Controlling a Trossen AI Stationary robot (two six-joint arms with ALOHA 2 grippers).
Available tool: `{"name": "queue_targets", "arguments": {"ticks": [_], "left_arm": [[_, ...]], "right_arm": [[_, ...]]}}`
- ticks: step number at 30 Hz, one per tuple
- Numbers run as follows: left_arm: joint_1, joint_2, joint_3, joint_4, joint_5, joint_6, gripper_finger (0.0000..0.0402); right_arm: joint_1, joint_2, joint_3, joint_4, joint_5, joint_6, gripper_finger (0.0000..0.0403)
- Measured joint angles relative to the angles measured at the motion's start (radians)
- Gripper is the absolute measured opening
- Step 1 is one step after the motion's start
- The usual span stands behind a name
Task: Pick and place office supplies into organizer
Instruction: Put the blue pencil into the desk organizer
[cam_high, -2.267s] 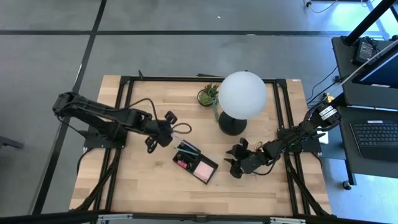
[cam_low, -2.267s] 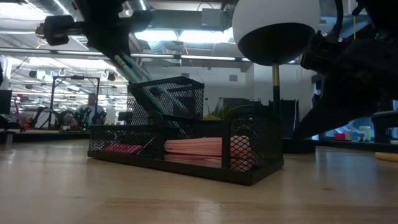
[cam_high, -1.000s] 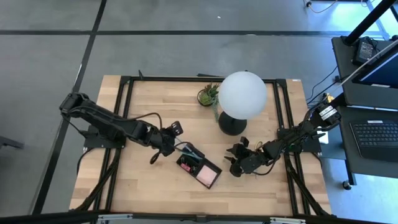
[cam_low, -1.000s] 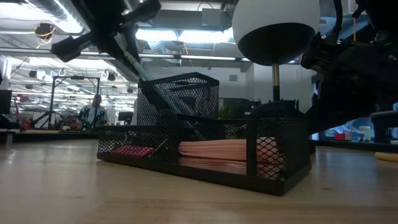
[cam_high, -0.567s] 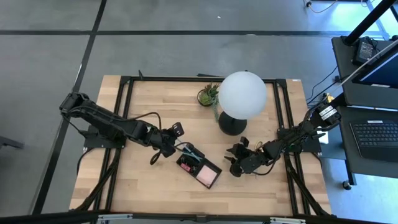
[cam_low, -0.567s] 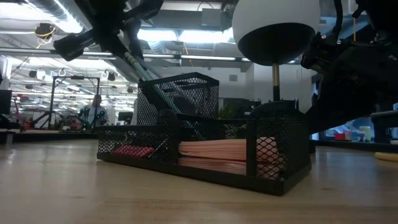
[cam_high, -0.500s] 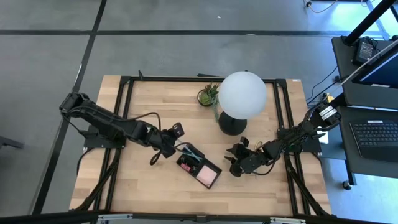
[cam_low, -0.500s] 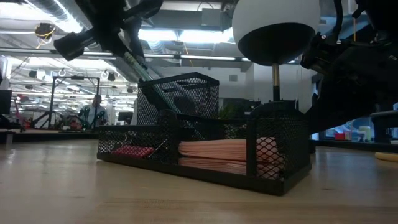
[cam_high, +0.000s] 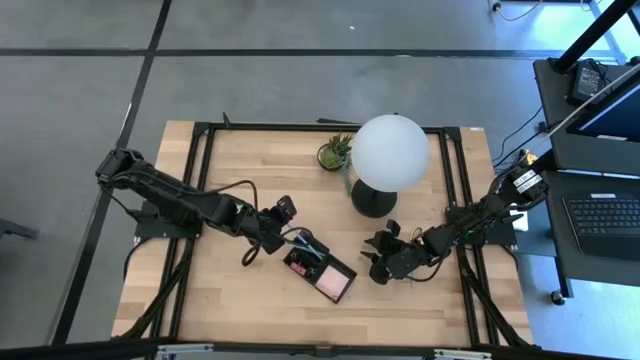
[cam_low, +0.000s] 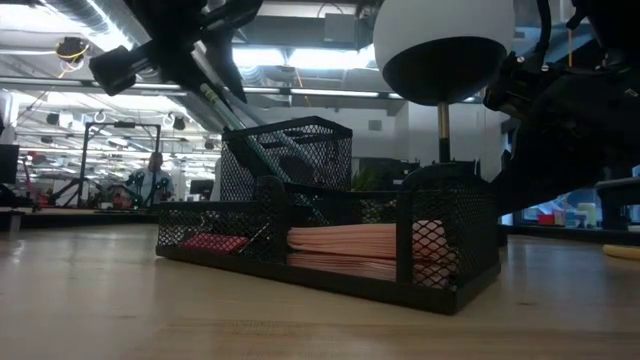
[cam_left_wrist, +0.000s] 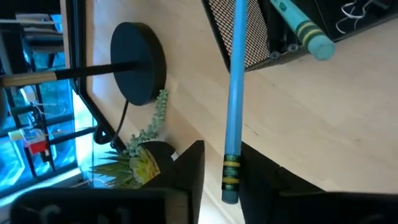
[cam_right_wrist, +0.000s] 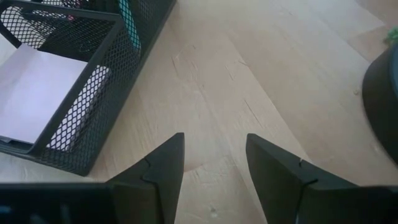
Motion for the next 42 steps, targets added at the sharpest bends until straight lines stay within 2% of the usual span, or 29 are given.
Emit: {"name": "queue_targets", "arguments": {"ticks": [4, 9, 20, 23, 25, 27, 30, 33, 36, 39, 42], "left_arm": [[-0.001, 0.000, 0.000, -0.002, -0.012, -0.042, 0.0091], [-0.014, 0.000, 0.000, -0.004, -0.103, -0.057, 0.0100], [-0.057, 0.000, 0.000, -0.004, -0.105, -0.047, 0.0078], [-0.060, 0.000, 0.000, -0.032, -0.149, -0.118, 0.0073], [-0.052, 0.000, 0.000, -0.064, -0.196, -0.232, 0.0069], [-0.033, -0.005, 0.000, -0.102, -0.193, -0.379, 0.0066], [0.011, -0.045, 0.000, -0.150, -0.069, -0.555, 0.0060], [0.061, -0.132, -0.008, -0.161, 0.095, -0.636, 0.0055], [0.112, -0.233, -0.027, -0.136, 0.194, -0.695, 0.0048], [0.162, -0.344, -0.100, -0.028, 0.304, -0.745, 0.0045], [0.202, -0.445, -0.241, 0.174, 0.428, -0.778, 0.0050]], "right_arm": [[0.000, 0.000, 0.000, 0.000, 0.000, 0.000, 0.0174], [0.000, 0.000, 0.000, 0.000, 0.000, 0.004, 0.0174], [0.000, 0.000, 0.000, 0.000, 0.000, 0.004, 0.0174], [0.000, 0.000, 0.000, 0.000, 0.000, 0.007, 0.0174], [0.000, 0.000, 0.000, 0.000, 0.000, 0.008, 0.0174], [0.000, 0.000, 0.000, 0.000, 0.000, 0.008, 0.0174], [0.000, 0.000, 0.000, 0.000, 0.000, 0.008, 0.0174], [0.000, 0.000, 0.000, 0.000, 0.000, 0.007, 0.0174], [0.000, 0.000, 0.000, -0.002, 0.000, 0.008, 0.0174], [0.001, 0.000, 0.000, -0.003, 0.000, 0.008, 0.0174], [0.001, 0.000, 0.000, -0.004, 0.000, 0.008, 0.0174]]}}
